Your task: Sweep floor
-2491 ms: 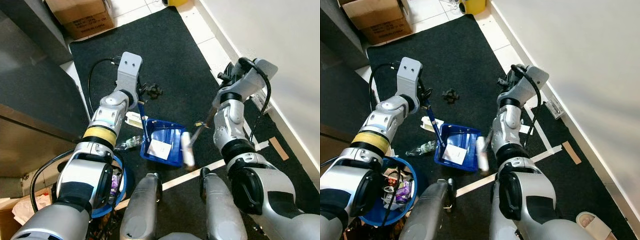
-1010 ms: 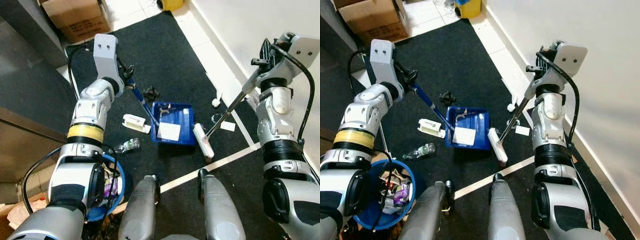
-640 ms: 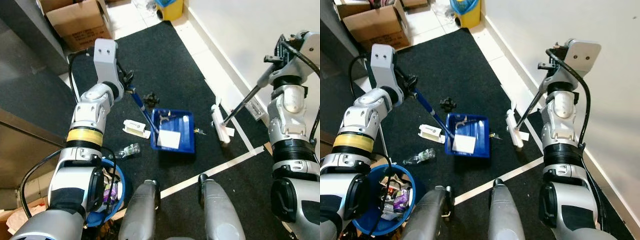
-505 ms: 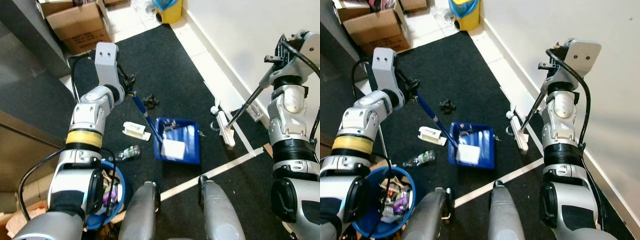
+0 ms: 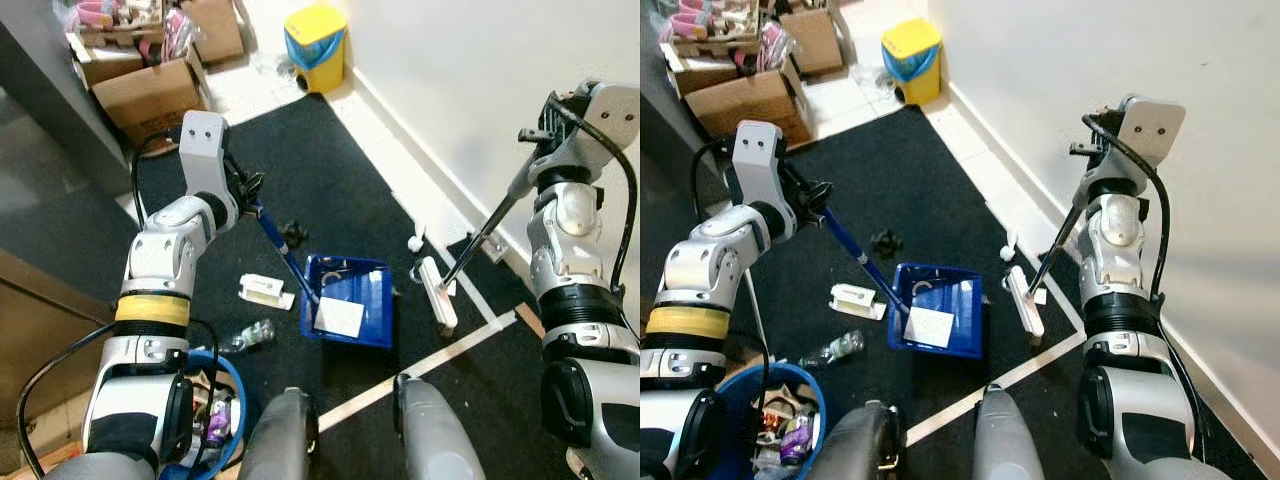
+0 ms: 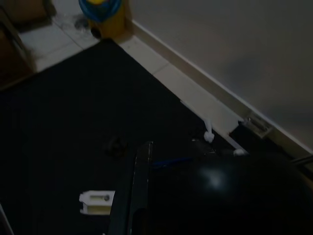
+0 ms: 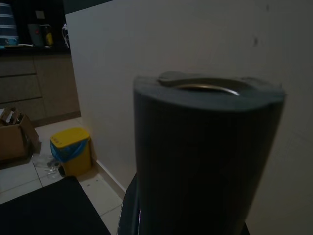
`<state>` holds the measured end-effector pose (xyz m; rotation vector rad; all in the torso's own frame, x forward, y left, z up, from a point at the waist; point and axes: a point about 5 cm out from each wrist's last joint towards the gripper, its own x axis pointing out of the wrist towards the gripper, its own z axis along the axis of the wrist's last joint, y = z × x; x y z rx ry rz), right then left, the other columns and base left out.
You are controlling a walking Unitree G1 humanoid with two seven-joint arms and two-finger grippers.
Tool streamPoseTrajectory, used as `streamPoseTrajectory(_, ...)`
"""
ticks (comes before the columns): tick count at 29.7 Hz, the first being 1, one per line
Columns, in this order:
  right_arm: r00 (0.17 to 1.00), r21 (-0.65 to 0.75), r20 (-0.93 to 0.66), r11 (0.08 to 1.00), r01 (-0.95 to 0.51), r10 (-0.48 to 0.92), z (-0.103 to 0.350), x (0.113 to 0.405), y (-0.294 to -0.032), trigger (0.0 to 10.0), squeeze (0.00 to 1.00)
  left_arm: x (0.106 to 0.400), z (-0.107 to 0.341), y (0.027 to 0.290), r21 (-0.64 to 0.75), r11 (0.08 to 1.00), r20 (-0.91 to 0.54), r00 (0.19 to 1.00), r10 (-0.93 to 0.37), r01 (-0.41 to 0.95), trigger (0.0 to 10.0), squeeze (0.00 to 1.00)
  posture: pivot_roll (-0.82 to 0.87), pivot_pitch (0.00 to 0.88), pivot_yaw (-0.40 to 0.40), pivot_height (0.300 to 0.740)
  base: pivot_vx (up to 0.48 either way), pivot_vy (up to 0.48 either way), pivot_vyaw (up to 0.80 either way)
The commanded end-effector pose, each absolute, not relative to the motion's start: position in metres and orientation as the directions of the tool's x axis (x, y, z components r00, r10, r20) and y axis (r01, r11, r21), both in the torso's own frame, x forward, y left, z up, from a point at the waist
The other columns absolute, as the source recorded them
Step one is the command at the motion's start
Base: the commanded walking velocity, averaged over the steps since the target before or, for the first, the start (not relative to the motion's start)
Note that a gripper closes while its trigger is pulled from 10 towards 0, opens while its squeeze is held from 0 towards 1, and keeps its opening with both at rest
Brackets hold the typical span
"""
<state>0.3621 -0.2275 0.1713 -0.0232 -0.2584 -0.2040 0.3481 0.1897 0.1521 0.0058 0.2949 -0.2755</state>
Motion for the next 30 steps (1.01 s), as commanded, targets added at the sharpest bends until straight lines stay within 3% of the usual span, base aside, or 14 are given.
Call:
streamPoseTrajectory(1,0.94,-0.027,0.297,0.982,0.187,-0.171,0.181,0.366,-0.225,10.0,0.0,0.348,0.159,0.192,-0.024,0.964,-0.253,0.932,-0.26,0.263,10.0,0.0,-0.03,0.0,0.025,0.74,0.0,0.0,0.0)
streamPoseTrajectory(9,0.944,-0.024,0.283,0.983,0.185,-0.17,0.176,0.367,-0.223,10.0,0.0,0.346,0.157,0.194,-0.016,0.97,-0.251,0.938,-0.24,0.244,10.0,0.0,-0.03,0.0,0.025,0.74,0.035,0.0,0.0)
streamPoseTrajectory(30,0.941,-0.012,0.279,0.979,0.205,-0.193,0.17,0.364,-0.226,10.0,0.0,0.349,0.159,0.191,-0.009,0.966,-0.252,0.934,-0.253,0.259,10.0,0.0,-0.03,0.01,0.05,0.74,0.399,0.0,0.0)
